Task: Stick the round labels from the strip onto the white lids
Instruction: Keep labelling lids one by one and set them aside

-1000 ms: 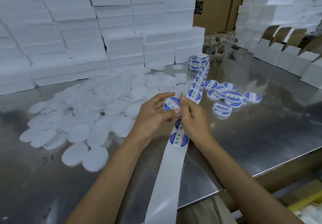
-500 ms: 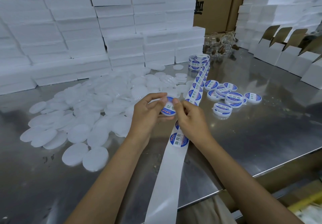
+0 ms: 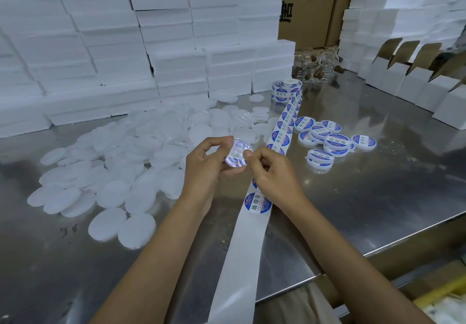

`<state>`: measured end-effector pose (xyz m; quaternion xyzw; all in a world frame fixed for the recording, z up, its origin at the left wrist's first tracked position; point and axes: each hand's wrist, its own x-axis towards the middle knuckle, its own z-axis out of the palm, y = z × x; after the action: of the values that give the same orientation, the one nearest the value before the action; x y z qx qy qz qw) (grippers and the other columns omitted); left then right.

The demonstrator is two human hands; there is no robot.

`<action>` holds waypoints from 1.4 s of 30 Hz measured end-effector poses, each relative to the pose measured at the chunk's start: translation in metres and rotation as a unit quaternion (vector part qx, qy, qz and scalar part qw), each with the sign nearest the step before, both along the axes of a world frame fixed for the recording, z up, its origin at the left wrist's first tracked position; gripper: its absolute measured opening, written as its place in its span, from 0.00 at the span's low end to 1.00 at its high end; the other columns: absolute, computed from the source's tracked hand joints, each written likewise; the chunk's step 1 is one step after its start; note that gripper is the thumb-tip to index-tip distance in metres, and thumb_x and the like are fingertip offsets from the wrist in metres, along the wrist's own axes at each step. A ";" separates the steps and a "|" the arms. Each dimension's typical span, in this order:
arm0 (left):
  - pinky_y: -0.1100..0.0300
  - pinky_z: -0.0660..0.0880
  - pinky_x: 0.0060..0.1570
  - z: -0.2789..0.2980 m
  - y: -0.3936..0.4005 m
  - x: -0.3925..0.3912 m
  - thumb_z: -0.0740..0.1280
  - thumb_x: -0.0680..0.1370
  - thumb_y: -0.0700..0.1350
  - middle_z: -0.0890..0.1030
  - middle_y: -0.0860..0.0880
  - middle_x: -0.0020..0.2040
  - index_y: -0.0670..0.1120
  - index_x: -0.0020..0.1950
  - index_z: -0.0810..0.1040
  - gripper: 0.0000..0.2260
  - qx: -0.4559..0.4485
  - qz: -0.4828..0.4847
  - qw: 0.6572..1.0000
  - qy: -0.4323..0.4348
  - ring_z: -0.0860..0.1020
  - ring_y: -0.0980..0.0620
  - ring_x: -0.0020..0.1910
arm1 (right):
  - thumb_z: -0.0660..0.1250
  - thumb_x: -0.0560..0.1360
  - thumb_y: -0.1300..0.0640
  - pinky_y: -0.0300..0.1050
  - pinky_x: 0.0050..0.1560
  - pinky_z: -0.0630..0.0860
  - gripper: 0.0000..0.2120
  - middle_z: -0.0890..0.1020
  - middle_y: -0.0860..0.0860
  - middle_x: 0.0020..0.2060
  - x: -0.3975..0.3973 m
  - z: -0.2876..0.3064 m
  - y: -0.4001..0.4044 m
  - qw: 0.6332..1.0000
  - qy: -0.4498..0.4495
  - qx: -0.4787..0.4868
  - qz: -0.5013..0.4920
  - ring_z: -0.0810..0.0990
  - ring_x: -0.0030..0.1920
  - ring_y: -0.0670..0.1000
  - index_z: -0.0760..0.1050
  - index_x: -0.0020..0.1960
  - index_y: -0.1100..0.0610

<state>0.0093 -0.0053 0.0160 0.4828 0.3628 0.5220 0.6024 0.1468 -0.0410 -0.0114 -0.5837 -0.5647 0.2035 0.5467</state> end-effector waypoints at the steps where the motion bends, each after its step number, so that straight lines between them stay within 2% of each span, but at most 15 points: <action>1: 0.57 0.83 0.44 -0.001 0.001 0.001 0.69 0.81 0.43 0.87 0.46 0.52 0.43 0.55 0.83 0.06 -0.005 0.003 1.000 0.000 0.87 0.45 0.45 | 0.65 0.80 0.49 0.50 0.37 0.70 0.19 0.74 0.58 0.29 0.000 0.000 0.000 1.000 0.002 -0.003 -0.006 0.69 0.31 0.49 0.71 0.36 0.60; 3: 0.57 0.83 0.42 -0.002 0.001 0.003 0.66 0.83 0.43 0.86 0.47 0.54 0.45 0.58 0.82 0.07 -0.008 -0.002 1.000 0.001 0.86 0.46 0.48 | 0.66 0.80 0.49 0.50 0.38 0.72 0.20 0.75 0.56 0.29 0.004 0.001 0.002 0.999 0.017 -0.017 -0.045 0.72 0.32 0.50 0.70 0.35 0.60; 5: 0.58 0.83 0.40 -0.003 -0.001 0.006 0.65 0.84 0.43 0.84 0.51 0.56 0.50 0.65 0.79 0.11 -0.006 -0.005 1.000 0.011 0.86 0.50 0.50 | 0.65 0.80 0.47 0.50 0.40 0.73 0.20 0.78 0.52 0.30 0.016 0.000 0.006 0.991 0.016 -0.052 -0.125 0.77 0.35 0.52 0.71 0.35 0.57; 9: 0.57 0.83 0.39 -0.007 0.001 0.006 0.66 0.83 0.42 0.83 0.57 0.53 0.54 0.68 0.77 0.14 0.007 0.014 0.999 0.050 0.85 0.54 0.51 | 0.59 0.80 0.40 0.46 0.43 0.66 0.21 0.75 0.44 0.31 0.050 -0.001 0.004 0.936 -0.068 -0.114 -0.325 0.74 0.38 0.54 0.72 0.37 0.54; 13: 0.56 0.83 0.37 -0.009 0.003 0.007 0.66 0.83 0.42 0.84 0.56 0.53 0.54 0.64 0.78 0.12 0.000 0.028 0.996 0.079 0.86 0.54 0.49 | 0.60 0.80 0.41 0.48 0.46 0.67 0.22 0.83 0.56 0.43 0.082 -0.001 0.002 0.895 -0.069 -0.149 -0.416 0.79 0.48 0.62 0.78 0.42 0.58; 16: 0.56 0.83 0.35 -0.009 0.005 0.007 0.67 0.82 0.43 0.85 0.56 0.51 0.54 0.63 0.78 0.11 -0.007 0.034 0.995 0.096 0.86 0.54 0.46 | 0.60 0.81 0.41 0.49 0.46 0.66 0.23 0.83 0.60 0.48 0.091 -0.001 0.000 0.875 -0.069 -0.163 -0.451 0.80 0.51 0.64 0.81 0.45 0.59; 19: 0.56 0.83 0.35 -0.010 0.005 0.006 0.67 0.82 0.43 0.85 0.53 0.53 0.54 0.63 0.78 0.11 -0.010 0.033 0.994 0.103 0.86 0.54 0.46 | 0.60 0.81 0.42 0.49 0.45 0.66 0.22 0.83 0.61 0.48 0.089 0.000 -0.001 0.875 -0.066 -0.163 -0.451 0.79 0.51 0.65 0.80 0.44 0.59; 22: 0.57 0.82 0.35 -0.011 0.005 0.006 0.65 0.82 0.41 0.85 0.52 0.54 0.53 0.63 0.78 0.12 -0.011 0.030 0.993 0.112 0.86 0.54 0.46 | 0.59 0.81 0.48 0.48 0.45 0.65 0.15 0.83 0.59 0.47 0.080 0.003 -0.003 0.884 -0.080 -0.123 -0.443 0.79 0.50 0.64 0.77 0.46 0.58; 25: 0.60 0.82 0.35 -0.014 0.006 0.006 0.62 0.82 0.37 0.84 0.50 0.54 0.50 0.63 0.77 0.13 -0.009 0.030 0.991 0.129 0.86 0.50 0.46 | 0.61 0.79 0.53 0.48 0.44 0.71 0.10 0.83 0.54 0.43 0.063 0.003 0.001 0.920 -0.152 -0.038 -0.360 0.78 0.47 0.58 0.75 0.45 0.57; 27: 0.61 0.82 0.38 -0.015 0.006 0.007 0.61 0.82 0.35 0.84 0.48 0.55 0.48 0.63 0.77 0.14 0.000 0.035 0.989 0.143 0.85 0.46 0.49 | 0.64 0.79 0.54 0.51 0.49 0.74 0.08 0.83 0.53 0.43 0.052 0.003 0.011 0.940 -0.212 0.004 -0.268 0.77 0.49 0.55 0.78 0.48 0.58; 29: 0.63 0.82 0.40 -0.017 0.007 0.007 0.60 0.81 0.34 0.84 0.46 0.55 0.46 0.64 0.76 0.15 0.012 0.041 0.987 0.155 0.84 0.44 0.51 | 0.65 0.78 0.54 0.52 0.58 0.71 0.10 0.83 0.52 0.49 0.045 0.004 0.027 0.944 -0.275 0.005 -0.183 0.76 0.56 0.54 0.80 0.57 0.56; 31: 0.63 0.81 0.40 -0.019 0.009 0.007 0.59 0.81 0.33 0.84 0.46 0.55 0.46 0.63 0.76 0.15 0.018 0.045 0.986 0.162 0.84 0.45 0.50 | 0.66 0.79 0.52 0.52 0.65 0.64 0.17 0.80 0.50 0.60 0.043 0.006 0.046 0.931 -0.344 -0.015 -0.124 0.72 0.63 0.54 0.77 0.66 0.54; 34: 0.61 0.82 0.40 -0.020 0.012 0.007 0.58 0.81 0.33 0.84 0.46 0.54 0.47 0.63 0.76 0.16 0.021 0.044 0.984 0.170 0.84 0.48 0.45 | 0.65 0.79 0.51 0.50 0.66 0.59 0.20 0.76 0.49 0.67 0.044 0.005 0.075 0.907 -0.409 -0.028 -0.096 0.68 0.67 0.53 0.75 0.70 0.53; 37: 0.59 0.83 0.41 -0.021 0.015 0.008 0.57 0.80 0.33 0.84 0.46 0.54 0.47 0.61 0.76 0.16 0.024 0.046 0.984 0.171 0.82 0.51 0.42 | 0.66 0.78 0.51 0.48 0.62 0.59 0.17 0.77 0.49 0.63 0.044 0.002 0.094 0.888 -0.448 -0.034 -0.098 0.68 0.64 0.53 0.78 0.66 0.51; 42: 0.58 0.83 0.40 -0.020 0.017 0.008 0.57 0.80 0.33 0.83 0.46 0.53 0.48 0.58 0.77 0.16 0.024 0.043 0.984 0.173 0.82 0.51 0.40 | 0.67 0.78 0.53 0.47 0.54 0.59 0.09 0.79 0.49 0.55 0.042 -0.004 0.101 0.892 -0.439 0.000 -0.110 0.71 0.57 0.53 0.84 0.54 0.51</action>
<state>0.0173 0.0121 -0.0045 0.5637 0.4697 0.4646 0.4958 0.1892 0.0596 -0.0153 -0.6721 -0.6794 -0.1345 0.2618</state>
